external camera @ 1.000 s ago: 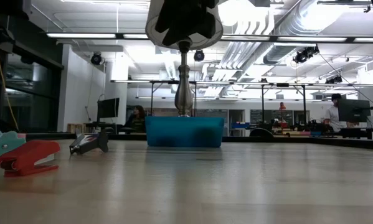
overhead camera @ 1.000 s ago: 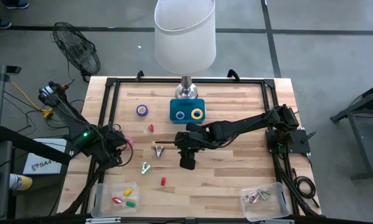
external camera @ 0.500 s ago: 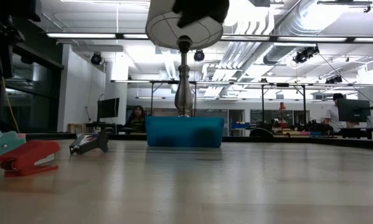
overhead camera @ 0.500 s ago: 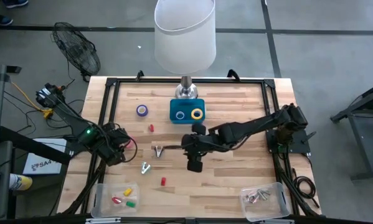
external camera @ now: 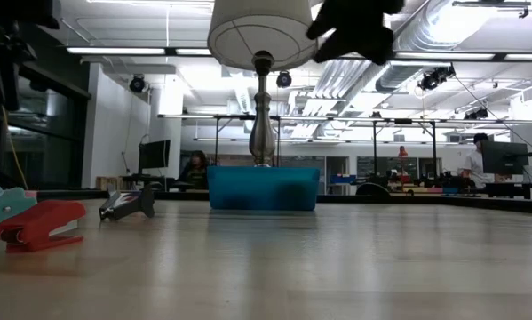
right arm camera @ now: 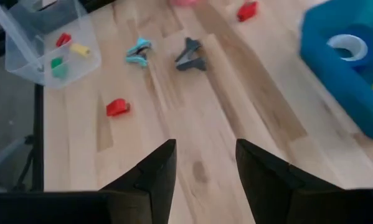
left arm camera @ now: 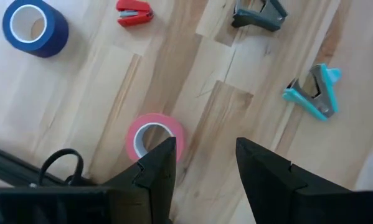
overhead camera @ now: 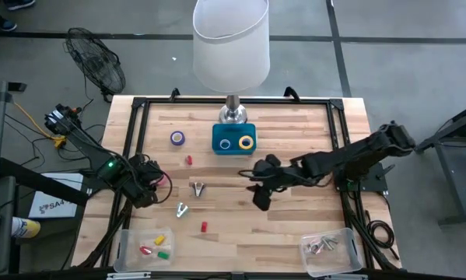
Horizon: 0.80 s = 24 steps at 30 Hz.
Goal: Pick and place Stapler, Stapler remover, tape
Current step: Put the black staple remover into the right transparent bin
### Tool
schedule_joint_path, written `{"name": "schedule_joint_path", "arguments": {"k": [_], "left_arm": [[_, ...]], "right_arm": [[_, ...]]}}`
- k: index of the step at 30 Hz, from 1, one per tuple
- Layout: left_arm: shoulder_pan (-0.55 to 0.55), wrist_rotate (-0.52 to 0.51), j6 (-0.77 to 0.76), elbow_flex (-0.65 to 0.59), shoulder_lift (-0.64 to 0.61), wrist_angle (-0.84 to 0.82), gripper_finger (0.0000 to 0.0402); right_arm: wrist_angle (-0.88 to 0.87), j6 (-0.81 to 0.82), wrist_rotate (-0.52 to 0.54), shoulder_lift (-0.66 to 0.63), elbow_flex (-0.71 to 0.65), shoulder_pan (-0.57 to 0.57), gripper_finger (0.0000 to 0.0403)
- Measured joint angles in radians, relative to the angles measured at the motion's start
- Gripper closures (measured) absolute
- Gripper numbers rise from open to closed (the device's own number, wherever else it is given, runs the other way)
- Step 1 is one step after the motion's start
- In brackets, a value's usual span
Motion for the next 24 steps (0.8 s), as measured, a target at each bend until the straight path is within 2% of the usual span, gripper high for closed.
{"name": "schedule_joint_path", "arguments": {"k": [4, 8, 13, 18, 24], "left_arm": [[0.008, -0.004, -0.004, 0.000, 0.015, 0.040, 0.0241], [0.062, 0.045, 0.040, -0.008, 0.039, 0.122, 0.0241], [0.155, 0.061, 0.154, -0.019, 0.084, 0.282, 0.0241], [0.239, 0.080, 0.152, -0.019, 0.147, 0.389, 0.0239], [0.313, 0.086, 0.101, -0.019, 0.231, 0.547, 0.0191]], "right_arm": [[0.003, 0.037, 0.046, -0.083, -0.065, 0.000, 0.0246], [0.002, 0.062, 0.055, -0.139, -0.120, -0.001, 0.0246], [0.003, 0.080, 0.061, -0.169, -0.157, 0.000, 0.0246], [-0.004, 0.084, 0.069, -0.169, -0.166, -0.001, 0.0245], [-0.017, 0.080, 0.070, -0.168, -0.166, -0.001, 0.0246]]}}
